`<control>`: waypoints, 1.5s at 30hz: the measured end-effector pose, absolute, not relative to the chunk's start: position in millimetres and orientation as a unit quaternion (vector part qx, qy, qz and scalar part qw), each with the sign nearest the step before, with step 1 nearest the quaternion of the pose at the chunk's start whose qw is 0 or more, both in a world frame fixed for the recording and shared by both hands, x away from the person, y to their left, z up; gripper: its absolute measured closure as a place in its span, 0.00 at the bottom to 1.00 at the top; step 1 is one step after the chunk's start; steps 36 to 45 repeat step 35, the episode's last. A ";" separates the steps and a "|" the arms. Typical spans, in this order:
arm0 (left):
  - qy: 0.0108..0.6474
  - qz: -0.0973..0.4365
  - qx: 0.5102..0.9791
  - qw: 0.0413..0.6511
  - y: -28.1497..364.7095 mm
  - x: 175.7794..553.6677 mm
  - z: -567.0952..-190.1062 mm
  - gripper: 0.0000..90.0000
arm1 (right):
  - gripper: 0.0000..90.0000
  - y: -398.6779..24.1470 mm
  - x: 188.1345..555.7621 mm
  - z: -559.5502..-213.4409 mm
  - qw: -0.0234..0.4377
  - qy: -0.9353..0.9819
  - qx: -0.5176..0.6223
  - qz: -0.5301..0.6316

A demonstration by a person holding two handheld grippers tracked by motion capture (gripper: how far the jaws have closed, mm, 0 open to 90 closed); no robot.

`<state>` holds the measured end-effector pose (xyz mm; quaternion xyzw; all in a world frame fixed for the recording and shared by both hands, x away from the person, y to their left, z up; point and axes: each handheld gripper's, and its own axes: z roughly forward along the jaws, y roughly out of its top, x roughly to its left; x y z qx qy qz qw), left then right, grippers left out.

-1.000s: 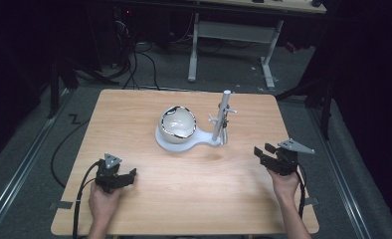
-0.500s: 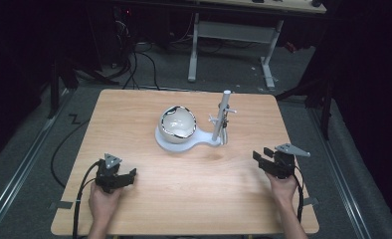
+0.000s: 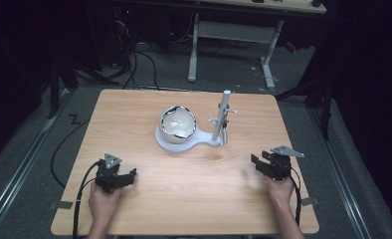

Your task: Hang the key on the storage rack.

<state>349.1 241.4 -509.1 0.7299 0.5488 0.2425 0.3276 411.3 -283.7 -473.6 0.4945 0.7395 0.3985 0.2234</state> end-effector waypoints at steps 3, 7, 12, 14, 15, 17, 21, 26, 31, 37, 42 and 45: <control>0.549 0.243 0.730 0.328 241.4 349.1 -509.2 0.26 | 0.52 -281.1 412.2 -476.1 0.222 0.742 0.495 0.394; 0.549 0.242 0.730 0.328 241.4 349.1 -509.1 0.26 | 0.52 -278.1 414.1 -479.5 0.222 0.746 0.493 0.388; 0.549 0.243 0.730 0.328 241.4 349.1 -509.2 0.26 | 0.52 -273.4 415.7 -483.9 0.221 0.752 0.494 0.376; 0.549 0.243 0.730 0.328 241.4 349.1 -509.2 0.26 | 0.52 -271.9 416.4 -485.7 0.223 0.756 0.491 0.371; 0.549 0.243 0.730 0.328 241.4 349.1 -509.2 0.26 | 0.52 -271.3 416.7 -486.4 0.224 0.757 0.491 0.369; 0.549 0.243 0.730 0.328 241.4 349.1 -509.2 0.26 | 0.51 -270.0 417.3 -488.1 0.223 0.757 0.493 0.366; 0.549 0.243 0.730 0.328 241.3 349.1 -509.2 0.26 | 0.51 -269.0 419.0 -491.0 0.223 0.760 0.495 0.357; 0.549 0.243 0.730 0.328 241.4 349.1 -509.2 0.26 | 0.50 -266.9 421.1 -495.2 0.224 0.765 0.495 0.347; 0.549 0.243 0.730 0.328 241.3 349.0 -509.2 0.26 | 0.46 -266.3 422.7 -503.0 0.226 0.770 0.495 0.334; 0.548 0.243 0.730 0.328 241.3 349.0 -509.2 0.26 | 0.44 -266.6 422.5 -503.1 0.226 0.770 0.495 0.333; 0.548 0.243 0.730 0.328 241.3 349.0 -509.2 0.26 | 0.44 -266.6 422.5 -503.1 0.226 0.770 0.495 0.333; 0.548 0.243 0.730 0.328 241.3 349.0 -509.2 0.26 | 0.44 -266.6 422.5 -503.1 0.226 0.770 0.495 0.333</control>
